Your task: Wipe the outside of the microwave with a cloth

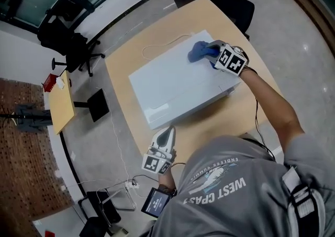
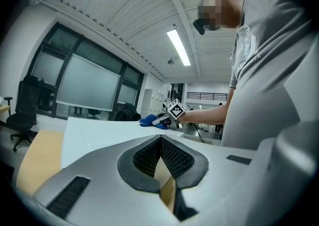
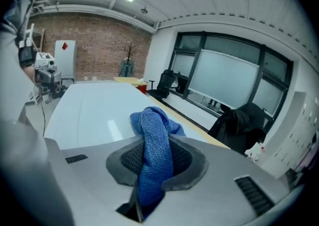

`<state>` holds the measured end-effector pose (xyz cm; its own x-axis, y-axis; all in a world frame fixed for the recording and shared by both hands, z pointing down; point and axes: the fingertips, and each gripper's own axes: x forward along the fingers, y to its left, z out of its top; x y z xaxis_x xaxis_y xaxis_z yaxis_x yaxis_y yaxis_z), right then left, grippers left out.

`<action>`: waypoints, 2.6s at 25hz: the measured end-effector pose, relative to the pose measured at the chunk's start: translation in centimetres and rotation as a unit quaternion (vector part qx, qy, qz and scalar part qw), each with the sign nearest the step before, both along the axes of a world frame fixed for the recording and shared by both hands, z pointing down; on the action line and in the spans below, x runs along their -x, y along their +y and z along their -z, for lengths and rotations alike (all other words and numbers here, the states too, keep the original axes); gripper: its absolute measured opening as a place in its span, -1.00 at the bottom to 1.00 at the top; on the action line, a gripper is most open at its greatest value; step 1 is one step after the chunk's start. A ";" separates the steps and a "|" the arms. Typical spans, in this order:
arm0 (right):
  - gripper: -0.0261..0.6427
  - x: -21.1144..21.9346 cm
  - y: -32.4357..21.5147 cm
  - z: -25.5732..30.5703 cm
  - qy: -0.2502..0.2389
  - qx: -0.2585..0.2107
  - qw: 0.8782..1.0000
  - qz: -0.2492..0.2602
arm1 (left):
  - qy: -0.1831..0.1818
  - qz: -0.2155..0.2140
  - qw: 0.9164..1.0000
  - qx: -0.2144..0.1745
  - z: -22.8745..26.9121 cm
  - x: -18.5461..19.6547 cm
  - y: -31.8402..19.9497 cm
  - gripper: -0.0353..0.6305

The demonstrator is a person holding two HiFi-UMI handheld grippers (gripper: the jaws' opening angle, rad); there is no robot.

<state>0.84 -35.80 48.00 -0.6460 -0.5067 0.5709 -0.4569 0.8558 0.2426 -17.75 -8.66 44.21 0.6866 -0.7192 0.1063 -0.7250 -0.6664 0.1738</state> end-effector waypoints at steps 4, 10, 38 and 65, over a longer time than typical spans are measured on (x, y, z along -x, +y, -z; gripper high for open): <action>-0.70 -3.6 -1.8 0.3 -0.159 0.087 0.982 -0.060 | -0.004 0.001 1.000 0.007 -0.1 -2.4 -0.6 -0.83; -0.70 -7.3 -3.1 1.9 -0.433 0.240 0.862 -0.108 | -0.012 0.005 1.000 0.014 0.4 -6.0 -1.5 -0.83; -0.70 -11.9 -1.8 -14.1 -0.537 0.353 0.750 -0.154 | -0.050 0.063 0.994 0.068 -2.0 -12.8 -0.2 -0.83; -0.70 -11.6 -0.6 -23.6 -0.367 0.402 0.822 -0.166 | -0.052 0.056 0.994 0.083 -3.2 -13.5 0.2 -0.83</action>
